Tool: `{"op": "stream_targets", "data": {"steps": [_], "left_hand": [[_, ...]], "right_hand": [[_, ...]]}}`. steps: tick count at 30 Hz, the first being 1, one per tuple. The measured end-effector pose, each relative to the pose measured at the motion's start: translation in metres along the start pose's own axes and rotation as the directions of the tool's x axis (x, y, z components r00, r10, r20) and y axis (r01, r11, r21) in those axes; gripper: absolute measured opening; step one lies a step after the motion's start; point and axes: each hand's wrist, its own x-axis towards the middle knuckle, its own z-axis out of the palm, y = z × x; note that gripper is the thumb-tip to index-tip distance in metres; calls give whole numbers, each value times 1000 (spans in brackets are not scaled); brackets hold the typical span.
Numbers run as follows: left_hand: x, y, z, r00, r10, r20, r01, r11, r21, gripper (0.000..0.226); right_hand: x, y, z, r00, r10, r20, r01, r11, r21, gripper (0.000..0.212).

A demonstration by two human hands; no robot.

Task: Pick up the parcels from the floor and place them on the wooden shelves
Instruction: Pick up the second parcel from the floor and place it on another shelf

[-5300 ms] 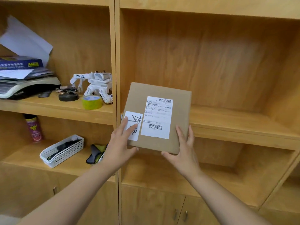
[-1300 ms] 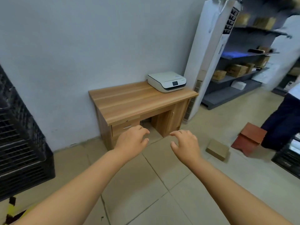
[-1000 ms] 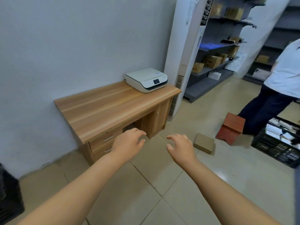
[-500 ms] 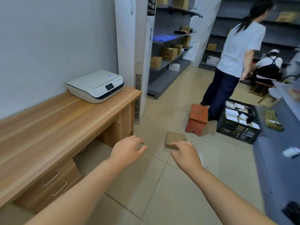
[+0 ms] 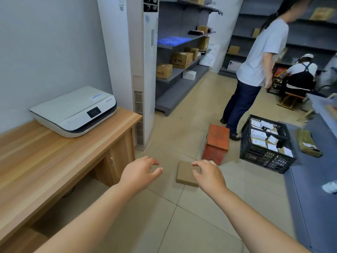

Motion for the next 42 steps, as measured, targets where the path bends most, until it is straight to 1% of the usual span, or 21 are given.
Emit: {"op": "stream_targets", "data": {"steps": [3,6,14,18,22,27,31,35,42], "left_hand": [[53,-9,6,999,22,43,-21,1000,-16,43],[113,-18,11,993,75,86,-73,997,-23,47],[270,-47,11,970,161,183,-156,987,-44,43],[332,-54,29,951,189,243,-179,982,-62,41],[380,-46,56,925,217,312,-209,976,-62,40],[429,-27,95,909,218,355,-207,976,-70,38],[468,-5,121,909,212,360,-199,977,-72,39],[513,20,146,917,169,362,-156,986,-64,39],[580,54,202,924,73,374,-44,995,-85,36]], "right_hand": [[47,8,6,1000,22,-2,-22,1000,-1,31],[96,16,10,998,63,-13,-64,998,-22,30],[230,22,6,976,206,-76,-208,978,-14,31],[271,37,8,965,232,-121,-235,972,-15,31],[299,62,9,948,287,-138,-289,957,5,31],[335,102,7,933,340,-119,-340,940,16,33],[371,139,2,936,340,-91,-340,940,13,34],[413,180,-13,945,323,-48,-323,946,16,35],[478,252,-23,964,246,96,-244,969,-37,36]]}}
